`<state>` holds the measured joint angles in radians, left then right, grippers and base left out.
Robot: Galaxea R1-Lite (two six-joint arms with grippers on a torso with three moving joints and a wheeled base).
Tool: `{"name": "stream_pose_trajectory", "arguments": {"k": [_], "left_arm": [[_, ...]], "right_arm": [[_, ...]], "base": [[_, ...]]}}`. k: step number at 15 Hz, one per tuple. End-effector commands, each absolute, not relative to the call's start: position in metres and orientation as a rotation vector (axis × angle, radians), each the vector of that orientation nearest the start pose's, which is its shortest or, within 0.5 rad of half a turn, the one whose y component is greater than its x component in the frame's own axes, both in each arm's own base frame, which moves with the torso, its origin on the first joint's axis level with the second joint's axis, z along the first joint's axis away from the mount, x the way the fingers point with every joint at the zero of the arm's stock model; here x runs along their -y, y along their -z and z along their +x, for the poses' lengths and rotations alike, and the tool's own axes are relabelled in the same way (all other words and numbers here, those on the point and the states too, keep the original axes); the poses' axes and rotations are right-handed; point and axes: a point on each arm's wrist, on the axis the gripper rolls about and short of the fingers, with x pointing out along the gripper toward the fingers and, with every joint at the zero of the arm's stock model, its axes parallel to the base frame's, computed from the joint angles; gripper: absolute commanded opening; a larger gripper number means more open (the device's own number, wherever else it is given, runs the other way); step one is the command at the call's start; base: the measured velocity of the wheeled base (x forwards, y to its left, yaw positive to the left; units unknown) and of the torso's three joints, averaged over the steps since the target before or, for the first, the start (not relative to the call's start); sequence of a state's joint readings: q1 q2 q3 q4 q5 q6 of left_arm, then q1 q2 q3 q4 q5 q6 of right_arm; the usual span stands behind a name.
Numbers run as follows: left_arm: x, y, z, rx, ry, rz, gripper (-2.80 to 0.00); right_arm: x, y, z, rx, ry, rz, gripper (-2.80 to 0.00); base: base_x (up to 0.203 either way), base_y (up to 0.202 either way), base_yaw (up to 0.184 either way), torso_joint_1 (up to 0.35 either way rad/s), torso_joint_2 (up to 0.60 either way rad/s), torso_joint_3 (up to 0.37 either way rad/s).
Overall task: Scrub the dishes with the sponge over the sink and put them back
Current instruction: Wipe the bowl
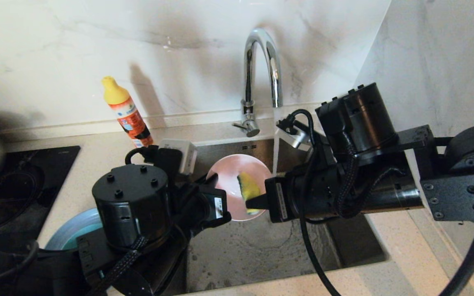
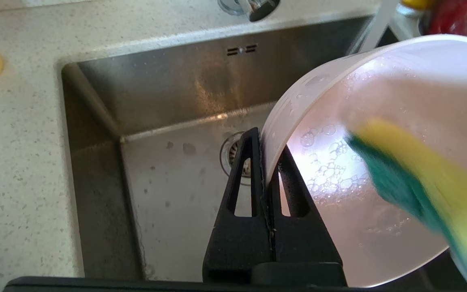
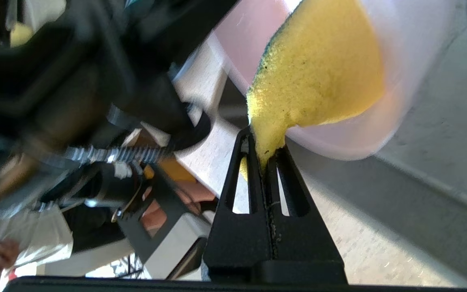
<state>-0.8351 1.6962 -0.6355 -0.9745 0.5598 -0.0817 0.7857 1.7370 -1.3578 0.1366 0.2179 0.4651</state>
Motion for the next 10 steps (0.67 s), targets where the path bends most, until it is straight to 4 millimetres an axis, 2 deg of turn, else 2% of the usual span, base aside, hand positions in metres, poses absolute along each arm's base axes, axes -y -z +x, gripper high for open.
{"name": "stream_pose_trajectory", "arguments": {"k": [1, 6, 10], "left_arm": [[0.203, -0.173, 0.200, -0.078, 0.270, -0.026, -2.80], [0.203, -0.169, 0.200, -0.091, 0.272, -0.019, -2.80], [0.203, -0.167, 0.200, -0.097, 0.270, -0.019, -2.80]], "right_arm": [[-0.240, -0.248, 0.240, -0.731, -0.821, 0.273, -2.80], [-0.245, -0.258, 0.245, -0.695, -0.836, 0.284, -2.80], [-0.237, -0.272, 0.239, -0.656, -0.844, 0.294, -2.80]], "base": [[0.000, 0.000, 0.000, 0.000, 0.00, 0.000], [0.000, 0.000, 0.000, 0.000, 0.00, 0.000], [0.000, 0.000, 0.000, 0.000, 0.00, 0.000]]}}
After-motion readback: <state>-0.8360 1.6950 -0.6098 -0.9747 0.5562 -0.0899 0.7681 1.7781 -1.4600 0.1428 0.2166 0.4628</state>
